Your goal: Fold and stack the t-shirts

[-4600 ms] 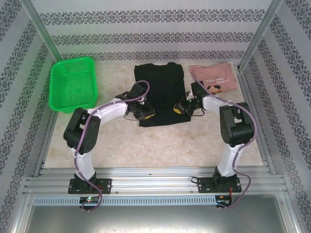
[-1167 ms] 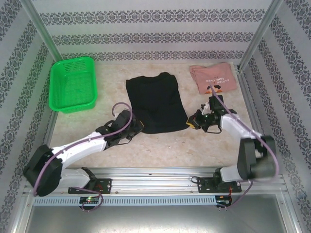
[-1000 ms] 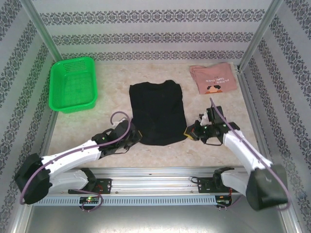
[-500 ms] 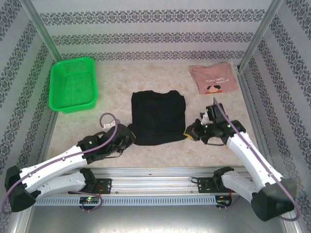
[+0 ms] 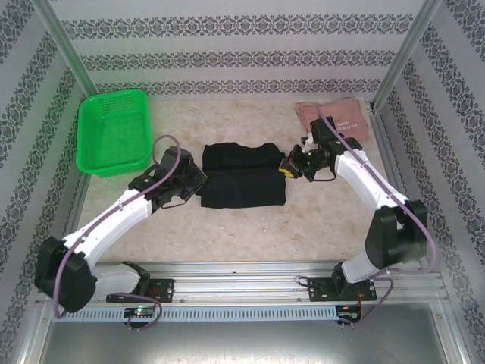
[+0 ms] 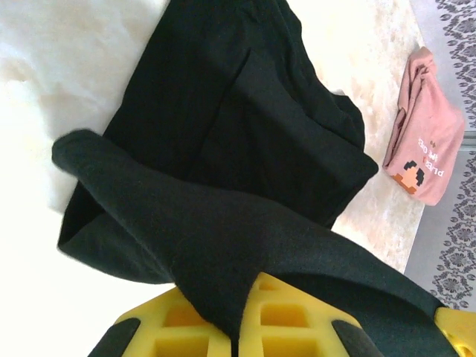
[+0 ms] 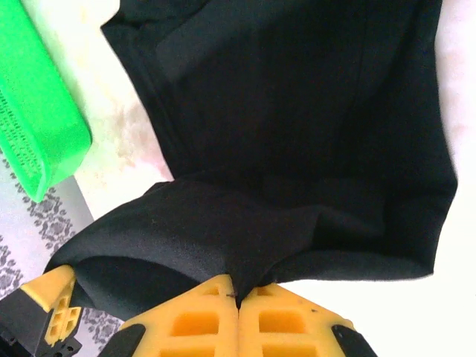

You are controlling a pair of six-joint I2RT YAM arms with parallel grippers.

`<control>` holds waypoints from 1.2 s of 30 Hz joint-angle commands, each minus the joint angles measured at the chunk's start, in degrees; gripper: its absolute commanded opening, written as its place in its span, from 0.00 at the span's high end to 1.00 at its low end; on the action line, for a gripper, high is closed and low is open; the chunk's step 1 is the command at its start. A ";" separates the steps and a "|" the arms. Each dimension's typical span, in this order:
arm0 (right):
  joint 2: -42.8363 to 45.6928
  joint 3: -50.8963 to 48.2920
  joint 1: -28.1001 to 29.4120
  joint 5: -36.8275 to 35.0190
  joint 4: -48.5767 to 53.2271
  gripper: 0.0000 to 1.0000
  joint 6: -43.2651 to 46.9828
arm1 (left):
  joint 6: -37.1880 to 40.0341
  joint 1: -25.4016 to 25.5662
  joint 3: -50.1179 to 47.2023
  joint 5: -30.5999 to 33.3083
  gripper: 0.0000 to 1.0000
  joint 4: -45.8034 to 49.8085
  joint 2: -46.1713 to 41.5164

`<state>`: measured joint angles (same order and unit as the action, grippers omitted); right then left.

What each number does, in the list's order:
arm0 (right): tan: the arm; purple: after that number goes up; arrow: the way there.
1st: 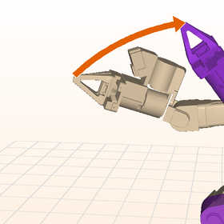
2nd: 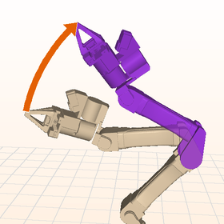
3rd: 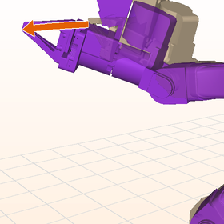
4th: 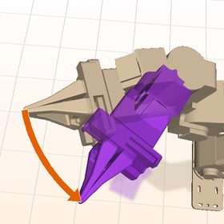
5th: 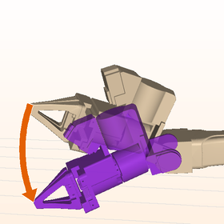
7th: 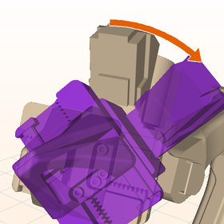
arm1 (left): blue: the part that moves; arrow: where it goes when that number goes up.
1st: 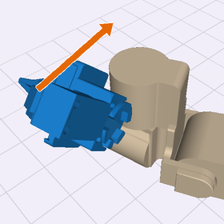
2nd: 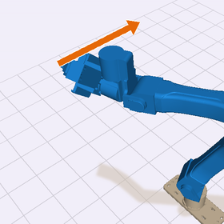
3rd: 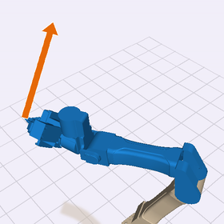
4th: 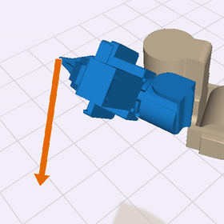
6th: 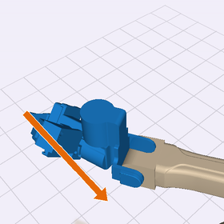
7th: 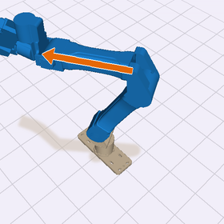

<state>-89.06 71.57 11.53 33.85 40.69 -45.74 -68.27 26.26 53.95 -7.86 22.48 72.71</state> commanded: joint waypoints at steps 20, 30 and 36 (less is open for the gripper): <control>-30.08 23.02 -6.17 -1.23 -1.20 0.84 4.12 | 8.65 -12.84 18.45 -21.19 0.77 -11.49 32.93; -35.99 41.10 -9.05 -0.30 -0.37 0.49 5.22 | 13.60 -15.25 38.38 -21.01 0.30 -7.74 37.86; -25.77 32.87 -8.38 3.15 1.11 0.54 11.27 | 18.99 -14.82 37.34 -18.54 0.21 -0.50 30.87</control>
<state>-120.95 108.16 2.35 34.02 39.05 -38.70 -54.13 11.25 92.84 -27.86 15.33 107.79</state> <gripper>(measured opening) 0.478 0.793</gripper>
